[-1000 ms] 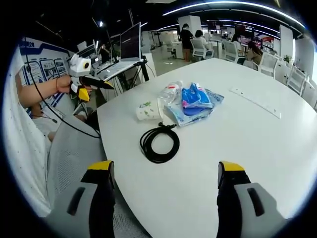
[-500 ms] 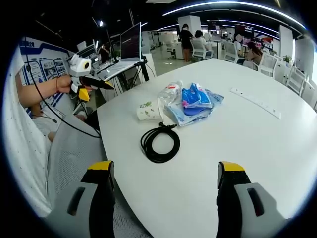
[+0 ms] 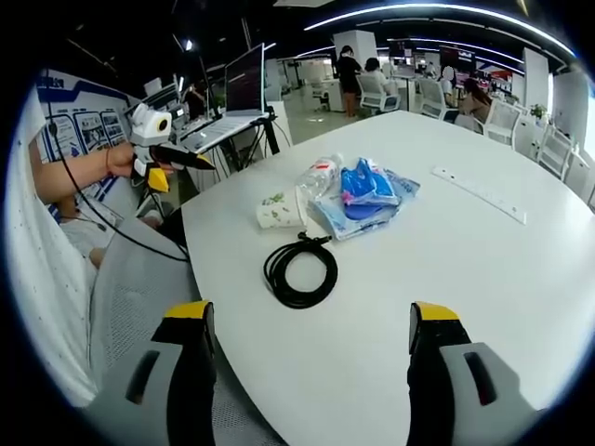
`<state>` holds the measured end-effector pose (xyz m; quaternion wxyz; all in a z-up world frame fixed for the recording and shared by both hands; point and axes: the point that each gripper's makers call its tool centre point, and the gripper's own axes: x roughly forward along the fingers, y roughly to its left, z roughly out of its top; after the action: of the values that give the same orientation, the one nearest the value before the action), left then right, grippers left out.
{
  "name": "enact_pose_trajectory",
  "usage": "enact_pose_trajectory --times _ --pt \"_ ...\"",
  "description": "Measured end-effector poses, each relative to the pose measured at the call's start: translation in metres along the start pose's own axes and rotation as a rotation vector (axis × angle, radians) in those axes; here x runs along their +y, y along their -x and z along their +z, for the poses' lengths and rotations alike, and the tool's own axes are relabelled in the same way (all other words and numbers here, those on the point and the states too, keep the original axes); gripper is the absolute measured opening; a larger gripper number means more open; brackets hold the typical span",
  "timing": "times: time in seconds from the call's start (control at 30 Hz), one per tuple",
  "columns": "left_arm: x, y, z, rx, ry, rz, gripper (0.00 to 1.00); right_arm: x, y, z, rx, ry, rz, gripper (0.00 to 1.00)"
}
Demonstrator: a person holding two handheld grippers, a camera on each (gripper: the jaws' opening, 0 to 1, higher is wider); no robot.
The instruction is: Arrange the tabletop items into an orderly group along one side of the table until the central work area is clear of visible clutter.
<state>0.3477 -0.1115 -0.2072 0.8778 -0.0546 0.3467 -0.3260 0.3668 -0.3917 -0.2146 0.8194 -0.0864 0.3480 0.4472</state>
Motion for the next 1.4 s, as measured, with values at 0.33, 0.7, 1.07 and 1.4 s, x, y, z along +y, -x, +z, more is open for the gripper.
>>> enact_pose_trajectory --times 0.33,0.7,1.07,1.4 --pt "0.002 -0.002 0.003 -0.003 -0.002 -0.005 1.00 -0.002 -0.003 0.009 -0.018 -0.005 0.004 0.86" --pt "0.011 -0.006 0.011 -0.011 -0.010 -0.006 1.00 0.000 -0.015 0.031 -0.064 -0.033 0.020 0.84" --pt "0.018 -0.010 0.025 -0.013 -0.031 -0.011 1.00 -0.004 -0.025 0.050 -0.099 -0.043 0.029 0.83" --pt "0.025 -0.018 0.041 -0.013 -0.060 -0.024 1.00 -0.006 -0.038 0.062 -0.114 -0.064 0.037 0.83"
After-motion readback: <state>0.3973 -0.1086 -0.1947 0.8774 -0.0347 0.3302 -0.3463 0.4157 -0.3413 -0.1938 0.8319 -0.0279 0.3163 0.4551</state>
